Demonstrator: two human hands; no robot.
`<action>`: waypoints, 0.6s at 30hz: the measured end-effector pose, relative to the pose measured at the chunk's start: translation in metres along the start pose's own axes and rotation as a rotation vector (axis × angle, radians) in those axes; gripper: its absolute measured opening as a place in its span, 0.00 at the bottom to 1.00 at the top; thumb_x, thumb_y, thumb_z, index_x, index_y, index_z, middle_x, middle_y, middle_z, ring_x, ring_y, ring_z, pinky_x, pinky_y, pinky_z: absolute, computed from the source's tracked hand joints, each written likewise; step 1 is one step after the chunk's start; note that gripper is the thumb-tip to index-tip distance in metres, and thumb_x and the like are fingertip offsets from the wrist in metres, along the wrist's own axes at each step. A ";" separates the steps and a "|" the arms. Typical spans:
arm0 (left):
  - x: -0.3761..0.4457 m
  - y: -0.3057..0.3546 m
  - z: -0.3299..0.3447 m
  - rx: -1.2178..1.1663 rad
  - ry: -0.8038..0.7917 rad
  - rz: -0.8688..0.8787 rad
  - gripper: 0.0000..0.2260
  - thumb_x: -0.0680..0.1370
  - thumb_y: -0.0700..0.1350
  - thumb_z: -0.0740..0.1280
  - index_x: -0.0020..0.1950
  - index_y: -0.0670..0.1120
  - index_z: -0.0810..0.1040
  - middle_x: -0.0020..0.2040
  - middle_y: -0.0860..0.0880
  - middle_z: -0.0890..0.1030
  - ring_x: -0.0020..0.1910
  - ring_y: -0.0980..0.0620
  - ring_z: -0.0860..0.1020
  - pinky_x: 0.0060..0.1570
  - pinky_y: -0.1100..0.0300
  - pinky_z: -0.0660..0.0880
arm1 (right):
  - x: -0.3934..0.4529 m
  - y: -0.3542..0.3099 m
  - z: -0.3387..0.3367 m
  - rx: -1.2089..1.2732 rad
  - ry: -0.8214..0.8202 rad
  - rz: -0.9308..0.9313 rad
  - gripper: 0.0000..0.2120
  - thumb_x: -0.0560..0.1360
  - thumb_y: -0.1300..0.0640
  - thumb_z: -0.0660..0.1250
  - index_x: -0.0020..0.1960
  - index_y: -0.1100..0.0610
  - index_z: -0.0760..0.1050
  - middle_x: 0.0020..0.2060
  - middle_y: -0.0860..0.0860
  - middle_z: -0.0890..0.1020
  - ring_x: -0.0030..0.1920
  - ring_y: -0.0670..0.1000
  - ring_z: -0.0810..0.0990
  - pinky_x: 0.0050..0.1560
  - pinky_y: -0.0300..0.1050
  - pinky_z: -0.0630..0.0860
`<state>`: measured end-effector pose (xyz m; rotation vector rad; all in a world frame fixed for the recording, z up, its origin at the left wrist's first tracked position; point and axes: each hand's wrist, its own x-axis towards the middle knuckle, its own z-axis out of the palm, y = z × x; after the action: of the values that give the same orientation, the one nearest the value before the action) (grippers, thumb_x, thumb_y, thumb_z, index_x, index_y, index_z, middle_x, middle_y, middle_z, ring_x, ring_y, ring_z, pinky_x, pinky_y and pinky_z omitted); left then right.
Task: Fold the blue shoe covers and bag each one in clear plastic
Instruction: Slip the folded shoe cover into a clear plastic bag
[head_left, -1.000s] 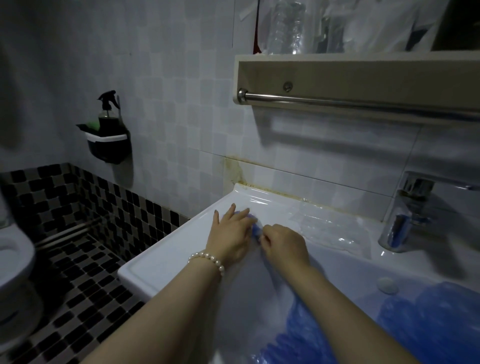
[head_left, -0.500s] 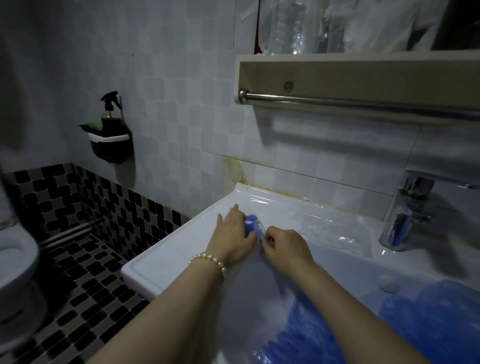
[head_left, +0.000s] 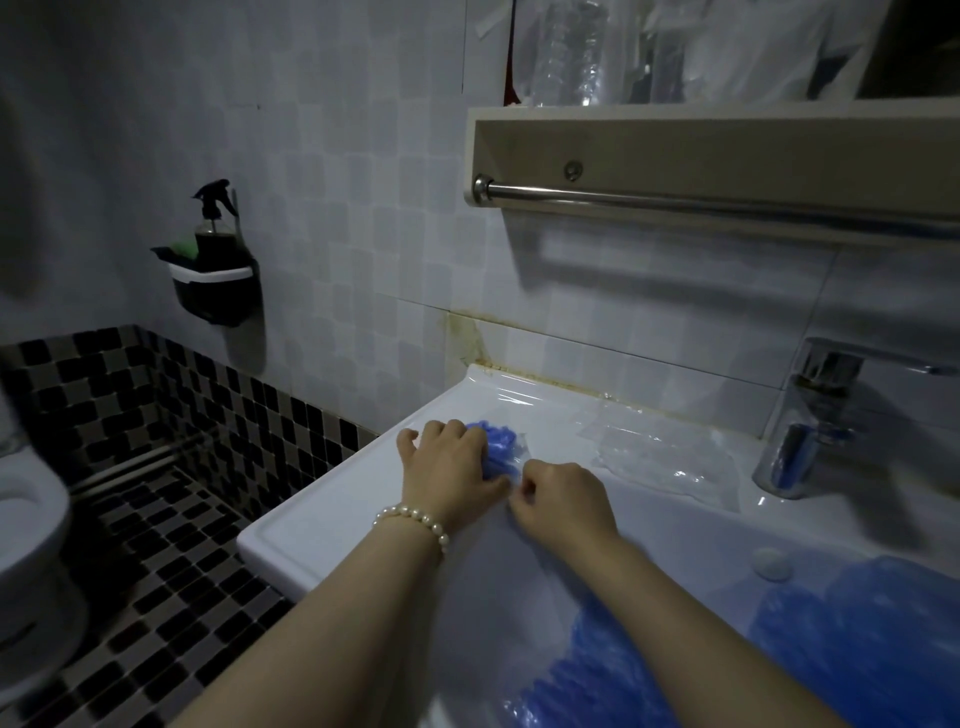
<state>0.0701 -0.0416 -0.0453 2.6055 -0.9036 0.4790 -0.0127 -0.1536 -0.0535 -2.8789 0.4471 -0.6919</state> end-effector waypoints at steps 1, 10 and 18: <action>0.001 0.000 0.000 -0.013 0.014 -0.018 0.16 0.72 0.61 0.64 0.52 0.52 0.74 0.53 0.52 0.75 0.58 0.49 0.70 0.59 0.52 0.58 | -0.001 0.001 0.000 0.005 0.000 -0.003 0.12 0.76 0.51 0.59 0.48 0.57 0.78 0.45 0.57 0.82 0.45 0.58 0.79 0.43 0.44 0.71; 0.006 0.006 0.004 -0.063 0.016 0.080 0.10 0.75 0.52 0.65 0.51 0.48 0.78 0.53 0.50 0.76 0.55 0.48 0.72 0.50 0.58 0.61 | -0.001 -0.004 0.001 0.060 0.018 0.008 0.10 0.74 0.53 0.61 0.45 0.58 0.78 0.45 0.58 0.83 0.46 0.60 0.78 0.42 0.44 0.71; -0.002 0.000 -0.005 -0.169 0.162 -0.033 0.11 0.78 0.47 0.59 0.52 0.45 0.79 0.54 0.47 0.78 0.53 0.46 0.72 0.49 0.56 0.64 | 0.017 0.009 -0.044 0.351 -0.512 0.205 0.10 0.71 0.50 0.65 0.36 0.55 0.78 0.33 0.51 0.79 0.33 0.49 0.74 0.37 0.41 0.69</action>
<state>0.0672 -0.0383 -0.0415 2.3873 -0.8093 0.5702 -0.0207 -0.1709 -0.0096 -2.4961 0.4766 0.0121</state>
